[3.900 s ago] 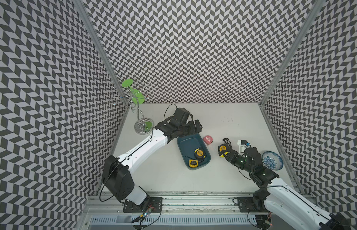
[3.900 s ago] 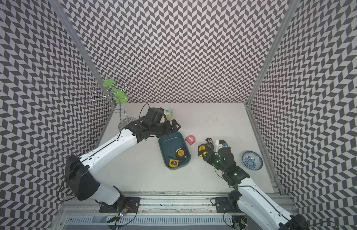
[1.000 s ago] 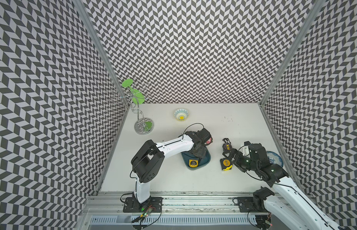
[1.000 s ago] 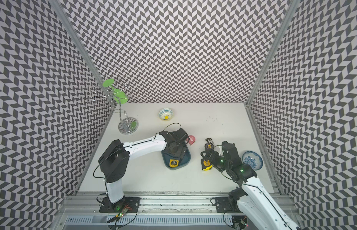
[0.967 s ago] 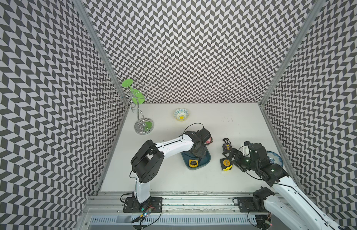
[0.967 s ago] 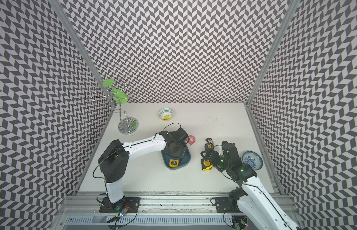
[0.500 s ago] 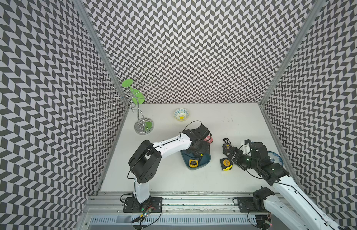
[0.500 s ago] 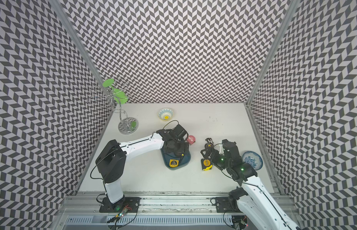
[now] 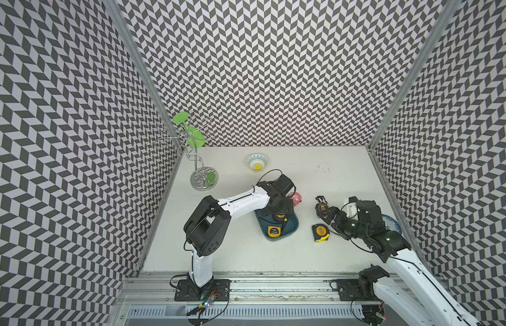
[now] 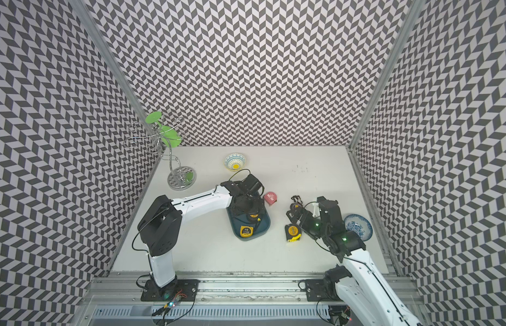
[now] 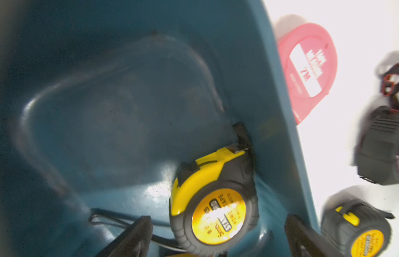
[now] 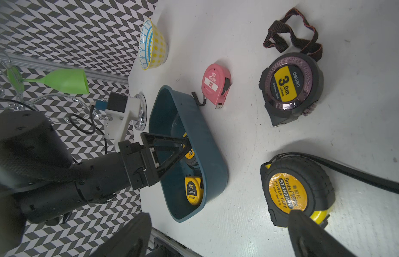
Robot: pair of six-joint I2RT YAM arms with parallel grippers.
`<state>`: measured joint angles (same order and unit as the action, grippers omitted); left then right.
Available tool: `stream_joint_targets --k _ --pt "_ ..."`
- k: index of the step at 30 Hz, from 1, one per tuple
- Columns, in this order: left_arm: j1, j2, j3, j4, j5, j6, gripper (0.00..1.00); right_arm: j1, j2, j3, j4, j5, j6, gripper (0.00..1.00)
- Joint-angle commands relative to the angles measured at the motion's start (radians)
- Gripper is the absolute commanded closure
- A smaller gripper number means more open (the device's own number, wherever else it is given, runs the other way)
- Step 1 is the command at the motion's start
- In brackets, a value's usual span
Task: Take the tape measure out of the storage box
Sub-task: Pick up the tape measure from the storage box.
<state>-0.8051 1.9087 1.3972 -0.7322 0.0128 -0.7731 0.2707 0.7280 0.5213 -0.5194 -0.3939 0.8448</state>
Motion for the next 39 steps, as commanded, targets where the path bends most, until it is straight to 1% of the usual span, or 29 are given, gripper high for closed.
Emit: stream_joint_targets --k 1,9,13,15,18,21,22,25,26,29,30,34,39 --pt "-0.002 0.032 0.031 -0.016 -0.015 0.021 0.02 -0.014 0.003 0.008 0.047 -0.013 -0.023 0.0" --pt "-0.002 0.097 0.064 -0.022 -0.053 0.047 0.02 -0.027 0.004 0.003 0.056 -0.016 -0.017 0.0" --pt "0.004 0.129 0.085 -0.023 -0.049 0.058 0.07 -0.027 0.014 -0.001 0.073 -0.019 -0.01 0.0" --pt "0.008 0.136 0.086 -0.017 -0.043 0.061 0.14 -0.028 0.019 -0.004 0.08 -0.022 -0.009 0.01" --pt "0.008 0.137 0.082 -0.015 -0.036 0.065 0.27 -0.028 0.024 -0.003 0.087 -0.022 -0.008 0.0" --pt "0.01 0.127 0.067 -0.009 -0.027 0.066 0.47 -0.029 0.03 -0.002 0.094 -0.024 -0.007 0.0" --pt "0.01 0.122 0.061 -0.007 -0.024 0.064 0.56 -0.028 0.032 -0.001 0.097 -0.025 -0.007 0.0" --pt "0.016 0.098 0.04 0.0 -0.014 0.053 0.77 -0.028 0.037 -0.004 0.112 -0.036 -0.015 0.01" --pt "0.02 0.087 0.034 0.001 -0.011 0.047 0.81 -0.028 0.04 -0.003 0.118 -0.042 -0.019 0.0" --pt "0.034 0.036 0.01 0.007 -0.001 0.025 0.99 -0.027 0.052 -0.006 0.143 -0.072 -0.028 0.0" --pt "0.04 0.014 0.003 0.009 0.004 0.016 1.0 -0.027 0.057 -0.007 0.151 -0.083 -0.032 0.0" --pt "0.065 -0.075 -0.006 0.009 0.018 -0.024 1.0 -0.023 0.086 0.003 0.179 -0.131 -0.056 0.0" --pt "0.08 -0.166 0.013 0.004 0.033 -0.076 1.0 -0.001 0.085 0.005 0.246 -0.137 -0.066 0.0"
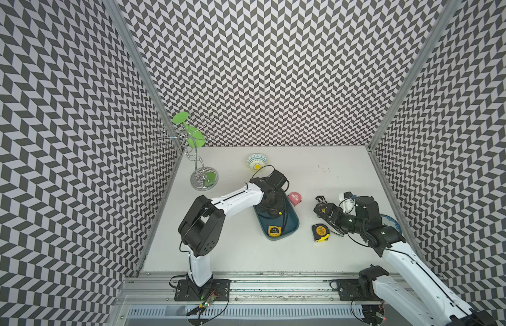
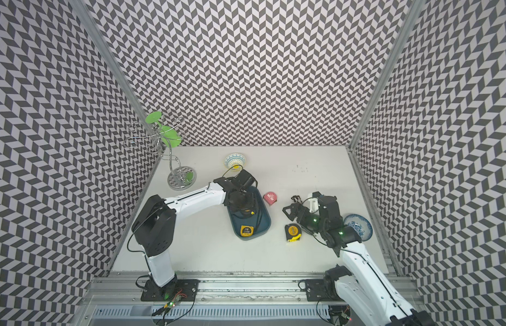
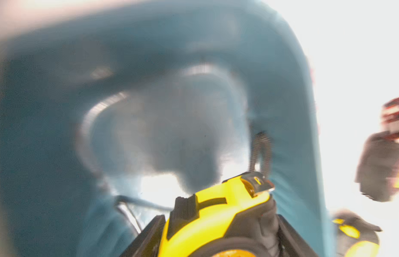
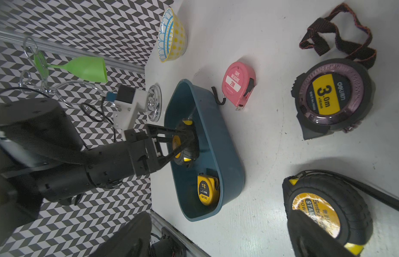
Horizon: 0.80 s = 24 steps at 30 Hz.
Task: Take the tape measure out of the storage box
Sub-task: Pick up the tape measure from the storage box.
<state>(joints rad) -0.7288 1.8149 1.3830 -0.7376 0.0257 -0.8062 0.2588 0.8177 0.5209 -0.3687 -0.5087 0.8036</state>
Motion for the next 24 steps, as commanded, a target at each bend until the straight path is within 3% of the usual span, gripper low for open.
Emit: stream_joint_targets --k 1,12,14,24 --pt "0.007 -0.088 0.035 0.009 0.028 -0.055 1.0 0.022 -0.004 0.007 0.113 -0.023 -0.025 0.01" --pt "0.003 -0.207 0.068 0.087 0.12 -0.206 1.0 0.258 0.019 0.034 0.329 -0.006 -0.024 0.0" --pt "0.002 -0.219 0.065 0.106 0.133 -0.228 1.0 0.296 0.029 0.029 0.38 0.164 0.022 0.0" --pt "-0.033 -0.249 0.021 0.217 0.203 -0.321 1.0 0.405 0.14 0.032 0.575 0.283 0.053 0.03"
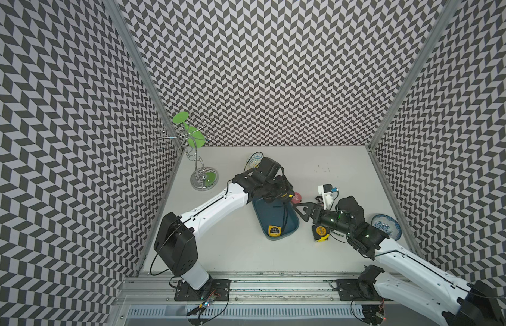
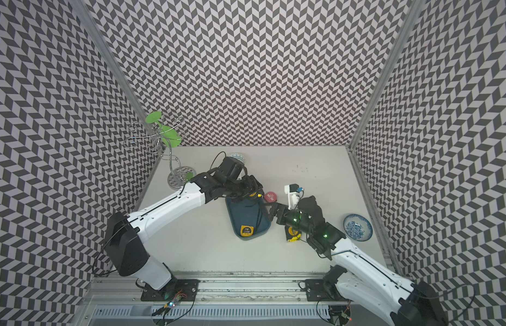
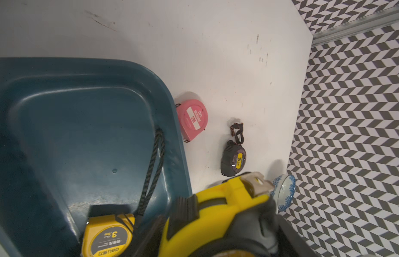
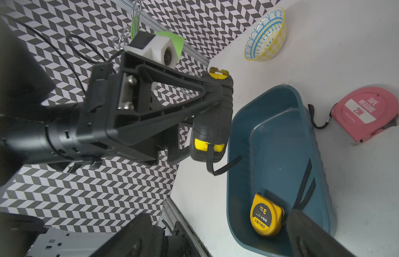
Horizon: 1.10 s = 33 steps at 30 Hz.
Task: Take the tape measure out of the storage box
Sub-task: Pick up the tape measure from the storage box, then place the tape measure at the center of the board.
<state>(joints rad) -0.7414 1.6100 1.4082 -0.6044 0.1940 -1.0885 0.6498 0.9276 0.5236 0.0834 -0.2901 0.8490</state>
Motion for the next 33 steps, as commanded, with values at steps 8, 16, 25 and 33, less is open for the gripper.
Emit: stream_joint_targets --k 8,16,25,33 --pt "-0.057 -0.043 -0.022 0.139 0.06 -0.081 1.0 0.019 0.117 0.082 0.167 0.107 -0.01 0.14" --pt "-0.067 -0.047 -0.023 0.157 0.059 -0.094 1.0 0.019 0.134 0.073 0.186 0.114 0.01 0.49" --pt "-0.064 -0.029 -0.013 0.177 0.08 -0.076 0.68 0.018 0.122 0.073 0.167 0.16 0.018 0.88" --pt "-0.029 -0.049 -0.013 0.128 0.04 -0.007 0.0 -0.069 0.092 0.071 0.131 0.18 0.01 0.91"
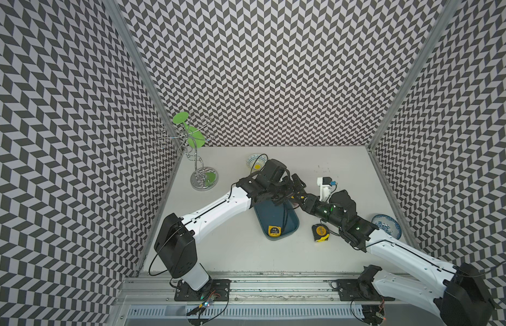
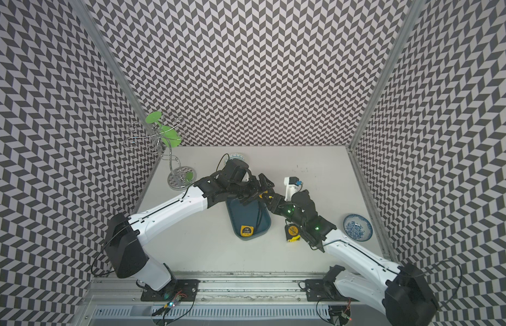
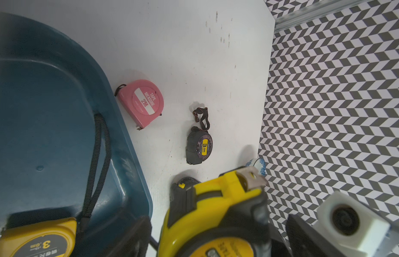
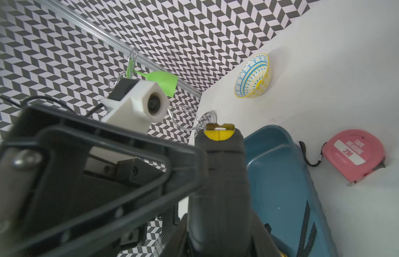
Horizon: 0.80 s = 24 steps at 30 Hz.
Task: Take the tape measure out of the storage box
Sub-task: Place the tape measure at the center of the board.
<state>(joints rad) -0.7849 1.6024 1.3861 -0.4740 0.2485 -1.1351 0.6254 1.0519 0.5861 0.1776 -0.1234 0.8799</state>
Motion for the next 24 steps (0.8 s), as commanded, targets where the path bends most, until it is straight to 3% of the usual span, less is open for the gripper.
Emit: stream_joint_targets --k 1,17,24 --pt "0.021 -0.049 0.0 -0.006 -0.022 0.046 0.0 -0.071 -0.031 0.01 0.034 0.0 -0.025 0.91" --pt "0.052 -0.129 -0.108 -0.017 -0.044 0.055 0.0 -0.596 -0.049 -0.132 -0.055 -0.206 -0.043 0.91" --pt "0.052 -0.12 -0.099 -0.023 -0.045 0.061 0.0 -0.668 -0.042 -0.182 -0.074 -0.217 -0.008 0.91"
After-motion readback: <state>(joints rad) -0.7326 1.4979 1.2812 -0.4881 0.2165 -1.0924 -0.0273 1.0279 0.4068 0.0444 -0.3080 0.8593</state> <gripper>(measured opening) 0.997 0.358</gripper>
